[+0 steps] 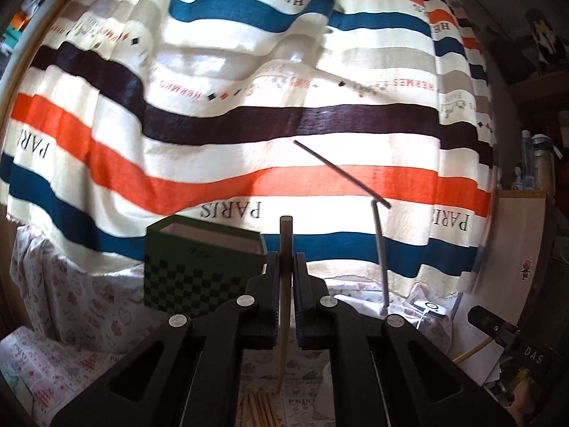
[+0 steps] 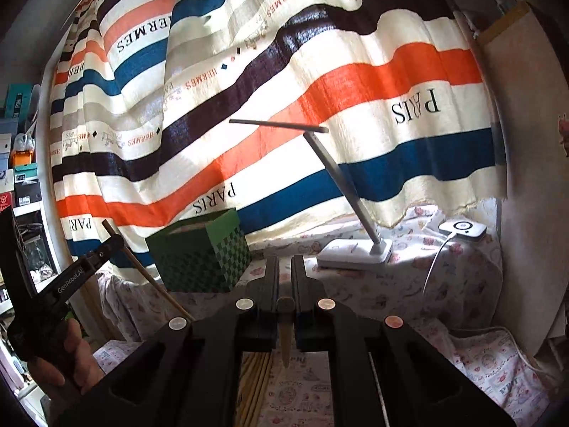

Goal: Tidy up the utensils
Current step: 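Lower both held sticks into the clear cup and open both tools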

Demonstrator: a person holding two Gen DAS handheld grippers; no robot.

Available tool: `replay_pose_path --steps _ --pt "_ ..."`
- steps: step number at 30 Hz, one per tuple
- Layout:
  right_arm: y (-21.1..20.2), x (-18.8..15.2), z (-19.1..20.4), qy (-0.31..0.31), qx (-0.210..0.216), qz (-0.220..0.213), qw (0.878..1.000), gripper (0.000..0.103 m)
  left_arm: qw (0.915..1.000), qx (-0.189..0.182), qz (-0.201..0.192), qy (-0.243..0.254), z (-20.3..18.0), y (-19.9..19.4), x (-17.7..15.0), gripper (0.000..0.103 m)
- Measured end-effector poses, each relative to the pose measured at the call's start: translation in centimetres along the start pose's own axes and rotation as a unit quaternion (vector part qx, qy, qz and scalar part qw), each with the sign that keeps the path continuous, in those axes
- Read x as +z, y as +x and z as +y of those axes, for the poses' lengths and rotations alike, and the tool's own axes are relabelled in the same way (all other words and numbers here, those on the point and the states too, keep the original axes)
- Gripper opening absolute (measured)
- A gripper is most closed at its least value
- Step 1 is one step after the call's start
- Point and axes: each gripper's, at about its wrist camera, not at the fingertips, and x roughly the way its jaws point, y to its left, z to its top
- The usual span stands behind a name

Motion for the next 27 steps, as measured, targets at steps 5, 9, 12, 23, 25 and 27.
replay_pose_path --steps 5,9,12,23,25,27 --pt "0.3 0.7 -1.2 0.011 -0.018 -0.014 1.0 0.007 0.9986 -0.046 -0.013 0.024 -3.0 0.6 0.6 0.006" --pt "2.1 2.1 -1.7 0.007 -0.035 -0.018 0.999 0.007 0.9987 -0.05 0.004 0.011 -3.8 3.2 0.1 0.006" --pt "3.3 2.8 -2.1 0.012 -0.037 -0.014 0.999 0.007 0.9981 -0.058 0.015 -0.01 -3.9 4.9 -0.6 0.006" --pt "8.1 -0.9 -5.3 0.037 -0.035 0.046 0.998 0.007 0.994 -0.081 0.069 -0.026 -5.7 10.1 -4.8 0.006" --pt "8.9 -1.8 -5.8 0.045 -0.029 0.062 0.997 0.007 0.9913 -0.087 0.086 -0.049 -5.5 10.8 -5.7 0.006" --pt "9.8 -2.5 -6.2 0.051 -0.032 0.069 0.996 0.007 0.9911 -0.082 0.091 -0.052 -5.7 11.1 -6.4 0.006"
